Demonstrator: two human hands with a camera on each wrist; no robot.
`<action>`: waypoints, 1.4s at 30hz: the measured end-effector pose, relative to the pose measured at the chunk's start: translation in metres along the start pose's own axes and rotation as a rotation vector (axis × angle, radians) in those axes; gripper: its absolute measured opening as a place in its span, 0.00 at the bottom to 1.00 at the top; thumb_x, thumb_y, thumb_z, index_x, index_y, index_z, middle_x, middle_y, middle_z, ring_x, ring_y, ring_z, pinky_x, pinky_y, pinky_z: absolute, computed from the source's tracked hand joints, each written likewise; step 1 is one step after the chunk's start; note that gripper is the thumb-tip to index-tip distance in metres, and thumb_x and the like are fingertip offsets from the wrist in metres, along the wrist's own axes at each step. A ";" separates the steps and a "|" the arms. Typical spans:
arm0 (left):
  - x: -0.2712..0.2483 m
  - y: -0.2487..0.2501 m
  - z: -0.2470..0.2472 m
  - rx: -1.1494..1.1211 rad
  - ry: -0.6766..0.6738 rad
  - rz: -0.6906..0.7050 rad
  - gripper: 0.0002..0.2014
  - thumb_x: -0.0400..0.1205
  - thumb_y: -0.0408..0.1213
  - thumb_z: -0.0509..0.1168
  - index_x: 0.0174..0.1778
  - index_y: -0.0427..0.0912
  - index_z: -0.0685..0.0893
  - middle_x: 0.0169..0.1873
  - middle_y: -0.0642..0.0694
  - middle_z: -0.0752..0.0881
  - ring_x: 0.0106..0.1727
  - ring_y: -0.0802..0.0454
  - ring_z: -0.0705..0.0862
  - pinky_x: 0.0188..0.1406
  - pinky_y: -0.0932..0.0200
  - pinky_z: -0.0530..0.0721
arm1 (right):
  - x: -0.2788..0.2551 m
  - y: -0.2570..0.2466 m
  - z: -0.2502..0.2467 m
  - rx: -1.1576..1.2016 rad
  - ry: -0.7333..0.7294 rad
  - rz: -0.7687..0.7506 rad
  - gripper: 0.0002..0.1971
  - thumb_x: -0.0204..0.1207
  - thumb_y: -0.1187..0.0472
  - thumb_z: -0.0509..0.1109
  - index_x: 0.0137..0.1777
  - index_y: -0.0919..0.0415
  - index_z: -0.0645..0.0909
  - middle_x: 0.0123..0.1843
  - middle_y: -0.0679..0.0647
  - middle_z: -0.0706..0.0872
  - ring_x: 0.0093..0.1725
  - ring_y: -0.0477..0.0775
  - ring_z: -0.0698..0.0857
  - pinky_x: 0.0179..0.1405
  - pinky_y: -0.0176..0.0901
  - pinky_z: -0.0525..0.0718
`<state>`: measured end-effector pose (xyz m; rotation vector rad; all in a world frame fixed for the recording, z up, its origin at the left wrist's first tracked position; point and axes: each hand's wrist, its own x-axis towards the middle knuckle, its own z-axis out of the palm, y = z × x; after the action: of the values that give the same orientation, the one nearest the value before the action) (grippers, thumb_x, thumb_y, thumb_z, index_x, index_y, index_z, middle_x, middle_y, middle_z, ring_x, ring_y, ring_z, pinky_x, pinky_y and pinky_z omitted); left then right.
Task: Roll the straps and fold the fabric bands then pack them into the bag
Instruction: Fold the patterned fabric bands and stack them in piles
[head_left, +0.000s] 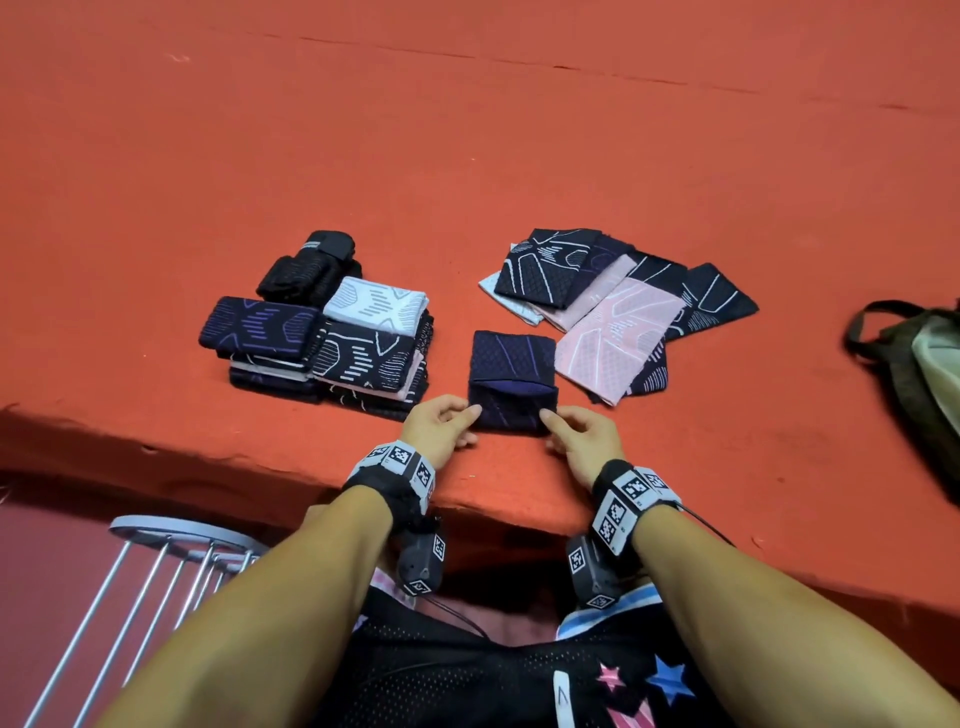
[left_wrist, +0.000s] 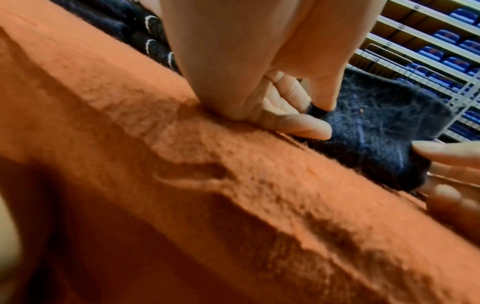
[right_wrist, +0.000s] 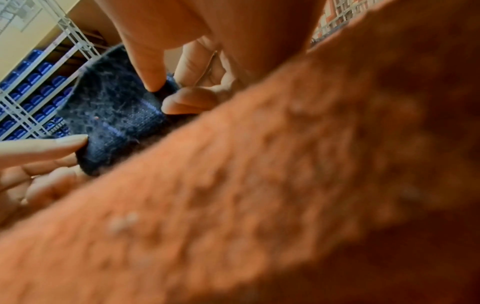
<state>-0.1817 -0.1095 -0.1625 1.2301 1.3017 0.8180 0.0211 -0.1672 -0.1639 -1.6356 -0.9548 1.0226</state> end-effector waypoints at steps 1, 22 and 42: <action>0.000 -0.001 0.002 0.020 0.011 0.004 0.06 0.84 0.33 0.71 0.42 0.45 0.82 0.27 0.45 0.84 0.23 0.61 0.85 0.28 0.68 0.80 | 0.002 0.002 -0.001 -0.009 -0.002 0.001 0.05 0.81 0.59 0.74 0.44 0.57 0.88 0.24 0.47 0.84 0.25 0.43 0.82 0.34 0.36 0.81; 0.009 -0.009 0.003 0.345 -0.036 0.098 0.26 0.67 0.32 0.73 0.56 0.66 0.88 0.47 0.53 0.82 0.36 0.50 0.89 0.52 0.51 0.89 | 0.015 0.013 0.001 -0.230 -0.050 -0.014 0.12 0.72 0.51 0.72 0.52 0.34 0.88 0.30 0.48 0.90 0.31 0.50 0.90 0.53 0.59 0.90; -0.002 -0.013 0.013 0.276 0.135 0.201 0.05 0.86 0.44 0.67 0.51 0.49 0.86 0.50 0.54 0.88 0.28 0.59 0.87 0.38 0.65 0.81 | 0.009 0.006 0.001 -0.265 0.011 -0.084 0.15 0.73 0.34 0.69 0.52 0.40 0.84 0.51 0.45 0.90 0.39 0.51 0.90 0.53 0.58 0.89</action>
<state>-0.1719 -0.1167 -0.1769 1.5666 1.4518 0.8976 0.0241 -0.1605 -0.1712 -1.7981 -1.1812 0.8570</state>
